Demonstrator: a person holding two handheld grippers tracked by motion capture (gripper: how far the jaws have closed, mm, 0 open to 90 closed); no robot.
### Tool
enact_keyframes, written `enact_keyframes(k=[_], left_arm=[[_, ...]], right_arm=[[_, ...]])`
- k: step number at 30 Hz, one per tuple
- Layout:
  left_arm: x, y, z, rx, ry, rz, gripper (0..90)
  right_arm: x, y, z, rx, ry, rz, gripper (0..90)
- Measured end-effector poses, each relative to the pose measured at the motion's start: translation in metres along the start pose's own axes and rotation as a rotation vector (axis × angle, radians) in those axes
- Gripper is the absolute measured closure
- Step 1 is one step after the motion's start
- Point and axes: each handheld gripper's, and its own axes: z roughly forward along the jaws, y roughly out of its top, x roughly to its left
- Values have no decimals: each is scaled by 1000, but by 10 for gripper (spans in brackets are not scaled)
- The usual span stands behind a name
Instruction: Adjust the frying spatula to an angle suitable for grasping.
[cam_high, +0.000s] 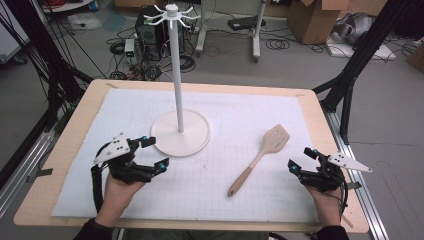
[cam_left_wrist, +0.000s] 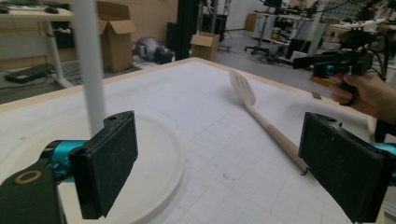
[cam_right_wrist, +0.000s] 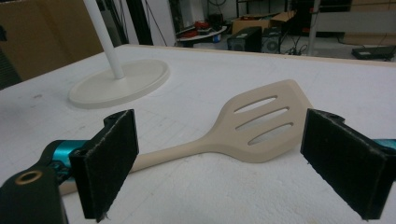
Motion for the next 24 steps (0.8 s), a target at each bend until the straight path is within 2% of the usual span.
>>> enact_keyframes(k=[1, 2, 3, 4, 5, 6, 9, 10, 20, 22, 24], left_arm=[[-4, 3, 14, 14, -20, -8, 124], [-4, 3, 14, 14, -20, -8, 124], [-7, 5, 28, 25, -41, -19, 124], [-7, 5, 28, 25, -41, -19, 126], [-10, 7, 41, 33, -45, -34, 127], [-10, 7, 41, 33, -45, -34, 127], [-15, 11, 64, 41, -73, -44, 127], [-15, 11, 64, 41, -73, -44, 127], [-31, 20, 106, 61, -106, -55, 138], [-36, 21, 119, 81, -106, -42, 138], [-38, 22, 123, 85, -109, -36, 138]], right_arm=[[0, 1, 1, 2, -1, -6, 104], [0, 1, 1, 4, -1, -6, 104], [0, 1, 1, 2, 2, -8, 104], [0, 1, 1, 1, 2, -9, 104], [0, 1, 1, 1, 3, -10, 104], [0, 1, 1, 1, 3, -10, 104], [0, 1, 0, 1, 5, -2, 104], [0, 1, 0, 2, 5, -3, 104], [1, 1, 1, 0, 9, -8, 104], [0, 2, 1, -2, 8, -6, 104], [0, 2, 1, -1, 7, -6, 104]])
